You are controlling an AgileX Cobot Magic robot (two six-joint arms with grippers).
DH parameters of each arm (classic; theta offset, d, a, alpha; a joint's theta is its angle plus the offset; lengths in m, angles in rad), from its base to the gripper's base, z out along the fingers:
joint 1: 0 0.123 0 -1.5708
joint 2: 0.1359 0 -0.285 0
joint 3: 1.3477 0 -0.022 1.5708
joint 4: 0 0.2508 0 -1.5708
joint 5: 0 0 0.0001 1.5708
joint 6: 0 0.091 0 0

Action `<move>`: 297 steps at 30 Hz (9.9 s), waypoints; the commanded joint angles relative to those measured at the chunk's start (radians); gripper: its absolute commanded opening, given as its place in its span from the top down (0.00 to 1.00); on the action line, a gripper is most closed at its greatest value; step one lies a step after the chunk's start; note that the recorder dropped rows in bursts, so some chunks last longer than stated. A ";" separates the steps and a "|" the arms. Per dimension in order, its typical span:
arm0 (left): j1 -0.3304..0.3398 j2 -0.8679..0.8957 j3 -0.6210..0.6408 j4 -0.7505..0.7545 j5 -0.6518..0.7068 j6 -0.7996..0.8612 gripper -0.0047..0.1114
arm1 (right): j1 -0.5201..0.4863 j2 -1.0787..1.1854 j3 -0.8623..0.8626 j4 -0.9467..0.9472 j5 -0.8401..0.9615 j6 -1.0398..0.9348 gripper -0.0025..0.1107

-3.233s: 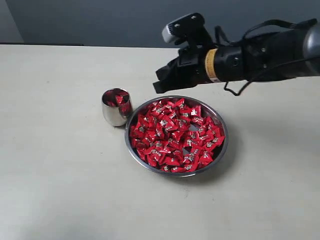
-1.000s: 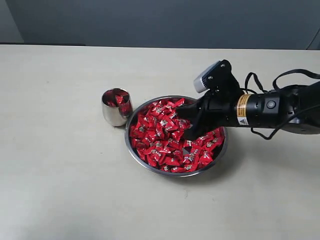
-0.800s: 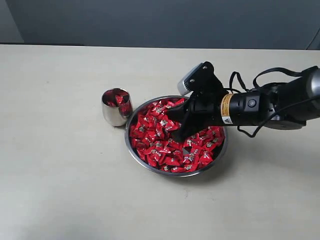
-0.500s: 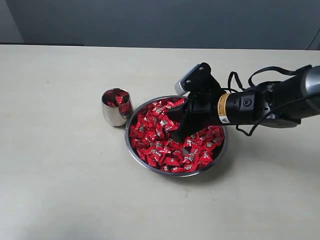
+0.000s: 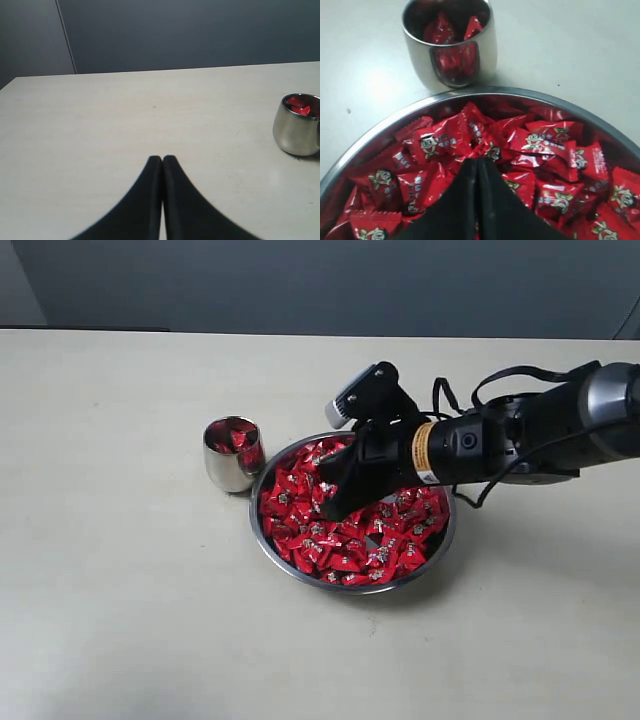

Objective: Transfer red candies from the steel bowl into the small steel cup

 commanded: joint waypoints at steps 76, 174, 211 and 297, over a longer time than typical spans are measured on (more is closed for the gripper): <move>0.001 -0.004 0.004 -0.003 -0.002 -0.002 0.96 | 0.101 0.047 -0.043 -0.094 0.194 0.368 0.67; 0.001 -0.004 0.004 -0.003 -0.002 -0.002 0.96 | 0.101 0.208 -0.482 -0.331 -0.028 0.573 0.62; 0.001 -0.004 0.004 -0.003 -0.002 -0.002 0.96 | -0.155 -0.276 0.298 0.185 -0.045 -0.016 0.98; 0.001 -0.004 0.004 -0.003 -0.002 -0.002 0.96 | -0.024 -0.033 0.022 0.090 0.199 -0.032 0.62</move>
